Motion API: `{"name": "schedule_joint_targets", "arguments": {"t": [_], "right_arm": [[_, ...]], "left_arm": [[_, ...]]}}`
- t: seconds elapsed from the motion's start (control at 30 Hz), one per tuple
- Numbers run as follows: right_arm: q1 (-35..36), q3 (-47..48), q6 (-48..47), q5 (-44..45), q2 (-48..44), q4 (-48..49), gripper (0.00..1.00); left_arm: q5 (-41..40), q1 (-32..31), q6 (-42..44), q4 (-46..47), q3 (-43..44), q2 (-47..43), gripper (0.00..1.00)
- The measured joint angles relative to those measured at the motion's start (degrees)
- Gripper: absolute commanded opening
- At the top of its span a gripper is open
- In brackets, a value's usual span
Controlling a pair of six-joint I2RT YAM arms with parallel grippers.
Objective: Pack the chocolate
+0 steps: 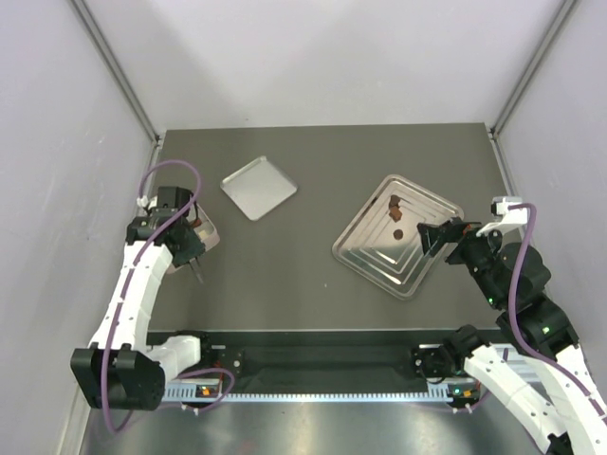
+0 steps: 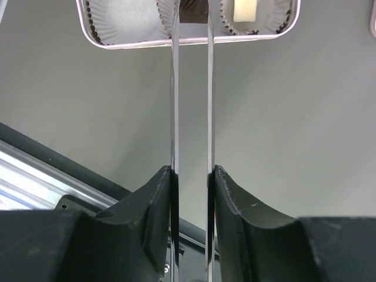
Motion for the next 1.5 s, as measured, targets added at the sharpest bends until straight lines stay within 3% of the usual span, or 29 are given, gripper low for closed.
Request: {"name": "schedule_joint_targets", "arguments": {"t": [0.73, 0.97, 1.17, 1.3, 1.5], "right_arm": [[0.0, 0.0, 0.0, 0.1, 0.0, 0.0, 0.99], [0.0, 0.0, 0.0, 0.1, 0.0, 0.0, 1.00], [0.0, 0.0, 0.0, 0.1, 0.4, 0.0, 1.00], [0.0, 0.1, 0.0, 0.5, 1.2, -0.2, 1.00], [0.0, 0.9, 0.0, 3.1, 2.5, -1.5, 1.00]], "left_arm": [[0.2, 0.0, 0.8, 0.9, -1.5, 1.5, 0.46], [1.5, 0.0, 2.2, 0.6, 5.2, 1.5, 0.45], [8.7, -0.5, 3.4, 2.9, 10.7, 1.5, 0.45], [10.7, -6.6, 3.1, 5.7, 11.8, 2.4, 0.44], [9.2, -24.3, 2.8, 12.2, 15.4, 11.0, 0.45]]}}
